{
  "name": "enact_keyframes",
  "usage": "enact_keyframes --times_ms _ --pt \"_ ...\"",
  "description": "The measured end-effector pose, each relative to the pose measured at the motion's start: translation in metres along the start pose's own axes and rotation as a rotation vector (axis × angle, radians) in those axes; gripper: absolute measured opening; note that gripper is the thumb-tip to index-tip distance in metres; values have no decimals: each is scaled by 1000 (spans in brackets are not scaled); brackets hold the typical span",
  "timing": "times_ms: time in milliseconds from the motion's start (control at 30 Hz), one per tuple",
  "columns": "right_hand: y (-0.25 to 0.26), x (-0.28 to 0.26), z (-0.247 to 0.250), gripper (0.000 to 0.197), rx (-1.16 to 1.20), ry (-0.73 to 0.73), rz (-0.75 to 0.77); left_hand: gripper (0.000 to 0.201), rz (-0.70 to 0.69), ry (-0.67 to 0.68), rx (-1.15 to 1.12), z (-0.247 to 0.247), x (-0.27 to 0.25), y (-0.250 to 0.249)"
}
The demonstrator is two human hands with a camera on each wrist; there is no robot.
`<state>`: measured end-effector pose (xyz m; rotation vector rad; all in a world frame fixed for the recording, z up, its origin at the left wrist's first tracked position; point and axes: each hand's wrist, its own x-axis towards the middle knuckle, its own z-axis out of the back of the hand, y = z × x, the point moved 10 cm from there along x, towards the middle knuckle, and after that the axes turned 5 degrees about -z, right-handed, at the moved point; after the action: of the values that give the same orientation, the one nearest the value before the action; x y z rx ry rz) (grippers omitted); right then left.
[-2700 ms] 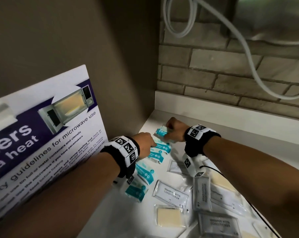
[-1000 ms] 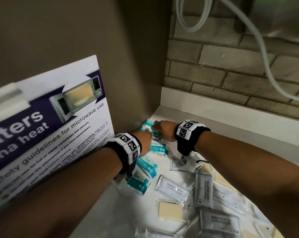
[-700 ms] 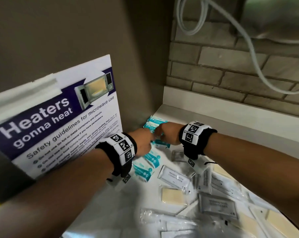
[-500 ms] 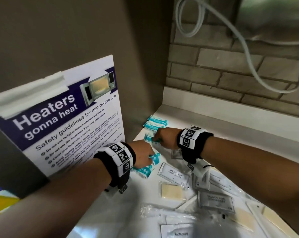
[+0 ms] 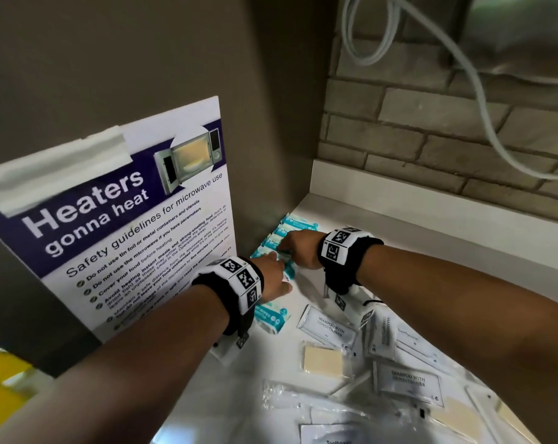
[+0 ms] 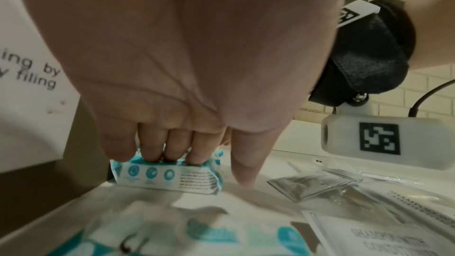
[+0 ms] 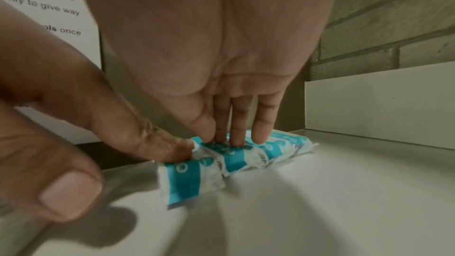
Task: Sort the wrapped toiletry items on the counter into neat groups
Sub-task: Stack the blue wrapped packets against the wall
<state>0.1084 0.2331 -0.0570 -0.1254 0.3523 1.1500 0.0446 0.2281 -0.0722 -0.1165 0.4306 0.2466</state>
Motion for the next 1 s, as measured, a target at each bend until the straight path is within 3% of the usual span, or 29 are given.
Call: enact_keyframes --times_ms 300,467,567,733,833,1000 --pt "2 0 -6 34 -55 40 -30 60 -1 -66 -32 7 -3 0" --pt "14 -12 -2 44 51 -40 31 51 -32 -130 -62 17 -28 -6" --pt "20 -20 -1 45 79 -73 58 43 -78 -110 -33 12 -45 -13" --pt "29 -36 -35 34 -39 57 38 49 -78 -51 59 -20 -67 -14" --pt "32 -41 -35 33 -43 29 28 50 -63 -37 64 -34 -73 -14" --pt "26 -45 -29 57 20 33 -5 60 -10 -30 58 -39 -72 -15"
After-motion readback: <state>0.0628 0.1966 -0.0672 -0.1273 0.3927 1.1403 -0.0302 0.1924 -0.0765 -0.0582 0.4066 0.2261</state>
